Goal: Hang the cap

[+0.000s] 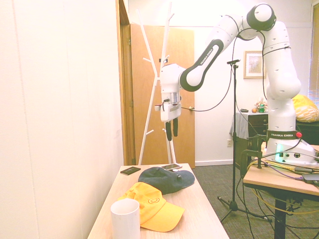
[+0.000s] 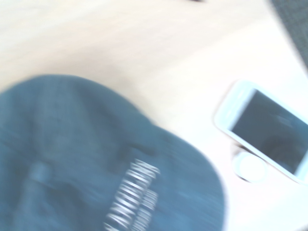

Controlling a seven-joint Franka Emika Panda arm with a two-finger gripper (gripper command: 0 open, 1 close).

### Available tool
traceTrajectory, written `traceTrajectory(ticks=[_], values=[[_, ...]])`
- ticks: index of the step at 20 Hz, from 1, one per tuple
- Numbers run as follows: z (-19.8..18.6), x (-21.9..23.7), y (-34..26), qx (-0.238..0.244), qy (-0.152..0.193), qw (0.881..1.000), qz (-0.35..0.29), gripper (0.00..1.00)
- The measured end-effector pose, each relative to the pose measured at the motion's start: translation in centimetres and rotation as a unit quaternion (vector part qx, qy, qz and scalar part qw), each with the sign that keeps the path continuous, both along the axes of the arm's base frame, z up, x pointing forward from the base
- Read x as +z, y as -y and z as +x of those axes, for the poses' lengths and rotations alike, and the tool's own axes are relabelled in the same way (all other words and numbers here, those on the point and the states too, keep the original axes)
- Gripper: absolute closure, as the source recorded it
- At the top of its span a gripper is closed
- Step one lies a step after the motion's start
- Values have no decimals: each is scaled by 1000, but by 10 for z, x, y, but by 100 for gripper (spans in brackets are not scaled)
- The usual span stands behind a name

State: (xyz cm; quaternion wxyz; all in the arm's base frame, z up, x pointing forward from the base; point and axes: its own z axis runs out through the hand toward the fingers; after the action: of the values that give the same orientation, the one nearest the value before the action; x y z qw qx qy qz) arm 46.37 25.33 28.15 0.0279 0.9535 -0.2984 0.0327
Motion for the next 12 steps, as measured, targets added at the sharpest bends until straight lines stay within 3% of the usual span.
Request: traceTrajectory(ticks=[6, 12], values=[[19, -50, -75, 26, -1, 1000, -6, 0], [32, -79, -111, 37, -5, 999, -14, 0]])
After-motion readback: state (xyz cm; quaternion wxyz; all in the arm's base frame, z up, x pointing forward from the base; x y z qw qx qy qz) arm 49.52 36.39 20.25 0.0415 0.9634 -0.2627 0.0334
